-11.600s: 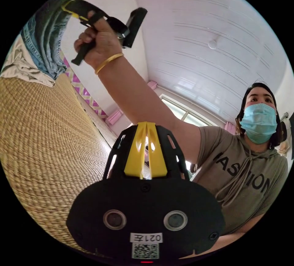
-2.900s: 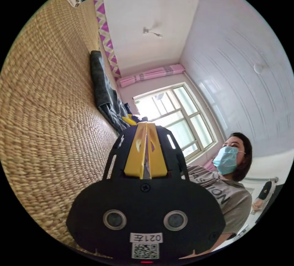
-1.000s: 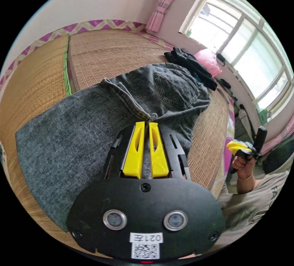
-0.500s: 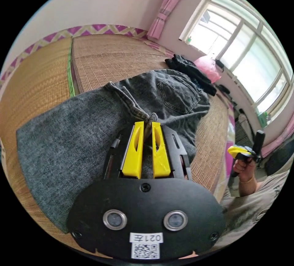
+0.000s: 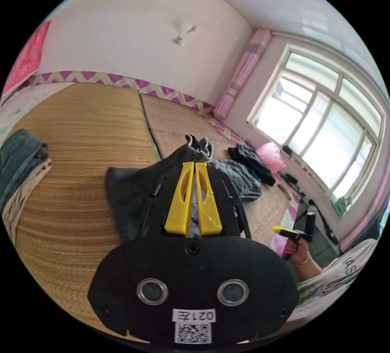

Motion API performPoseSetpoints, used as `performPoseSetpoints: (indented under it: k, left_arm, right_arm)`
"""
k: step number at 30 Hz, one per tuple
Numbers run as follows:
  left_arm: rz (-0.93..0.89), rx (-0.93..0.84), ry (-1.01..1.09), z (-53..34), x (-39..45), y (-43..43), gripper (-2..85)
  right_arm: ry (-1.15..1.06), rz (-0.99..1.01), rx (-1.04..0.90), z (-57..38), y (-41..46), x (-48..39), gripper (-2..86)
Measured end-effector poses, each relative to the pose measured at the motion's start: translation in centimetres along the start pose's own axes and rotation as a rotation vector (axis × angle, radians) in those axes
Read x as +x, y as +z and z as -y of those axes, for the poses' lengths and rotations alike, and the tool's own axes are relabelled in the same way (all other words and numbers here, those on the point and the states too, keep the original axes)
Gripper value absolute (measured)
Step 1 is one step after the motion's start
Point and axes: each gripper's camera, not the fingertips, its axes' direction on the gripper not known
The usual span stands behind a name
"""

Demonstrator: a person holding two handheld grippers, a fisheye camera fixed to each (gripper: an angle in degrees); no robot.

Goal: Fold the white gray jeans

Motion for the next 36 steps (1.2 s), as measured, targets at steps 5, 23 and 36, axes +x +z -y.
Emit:
performPoseSetpoints:
  k: [5, 23, 36]
  left_arm:
    - [0.179, 0.206, -0.153, -1.1, -10.6, -16.7, -0.9]
    - [0.169, 0.161, -0.699, -17.9, -35.4, -24.5, -0.7]
    - [0.271, -0.071, 0.259, -2.6, -14.8, -11.8, 6.9]
  right_arm:
    - [-0.008, 0.008, -0.006, 0.7, 0.6, 0.3, 1.0]
    - [-0.034, 0.006, -0.026, 6.7, 1.7, -1.2, -0.1]
    - [-0.677, -0.352, -0.243, 25.3, 10.5, -3.2, 4.7]
